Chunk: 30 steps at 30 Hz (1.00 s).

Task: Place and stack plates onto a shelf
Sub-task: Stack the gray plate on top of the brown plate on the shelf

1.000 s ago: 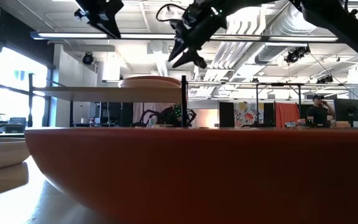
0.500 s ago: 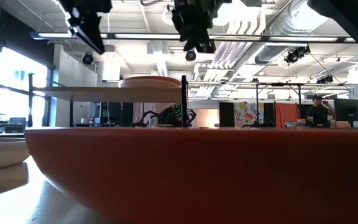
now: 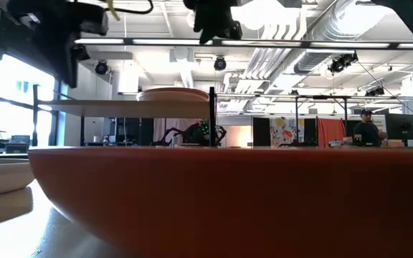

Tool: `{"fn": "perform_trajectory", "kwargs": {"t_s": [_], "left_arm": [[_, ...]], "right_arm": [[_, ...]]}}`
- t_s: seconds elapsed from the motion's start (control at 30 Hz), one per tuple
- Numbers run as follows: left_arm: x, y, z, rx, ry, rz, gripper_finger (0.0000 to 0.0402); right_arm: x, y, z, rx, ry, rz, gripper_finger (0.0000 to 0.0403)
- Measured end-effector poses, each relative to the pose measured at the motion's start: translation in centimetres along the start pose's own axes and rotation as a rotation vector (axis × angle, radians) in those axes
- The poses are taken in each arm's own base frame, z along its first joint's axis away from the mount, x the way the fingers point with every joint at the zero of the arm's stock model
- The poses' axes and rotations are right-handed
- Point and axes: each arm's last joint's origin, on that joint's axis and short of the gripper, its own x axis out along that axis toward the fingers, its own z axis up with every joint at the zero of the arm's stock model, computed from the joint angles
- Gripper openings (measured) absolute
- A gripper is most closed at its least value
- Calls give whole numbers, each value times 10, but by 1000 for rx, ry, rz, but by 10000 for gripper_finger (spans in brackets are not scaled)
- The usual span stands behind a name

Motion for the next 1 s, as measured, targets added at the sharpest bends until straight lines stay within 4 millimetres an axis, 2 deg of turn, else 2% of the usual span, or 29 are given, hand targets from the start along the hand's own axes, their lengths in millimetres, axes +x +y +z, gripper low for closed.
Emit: {"fn": "perform_trajectory", "kwargs": {"t_s": [0.27,0.57,1.0], "left_arm": [[20,-27,-22,51,86,-33,106],[39,-54,-36,37,58,-135,106],[68,-72,-55,-66,3,-215,106]], "right_arm": [[4,17,-1,35,-56,-5,103],[4,23,1,24,-91,15,103],[4,23,1,22,-91,15,103]]}}
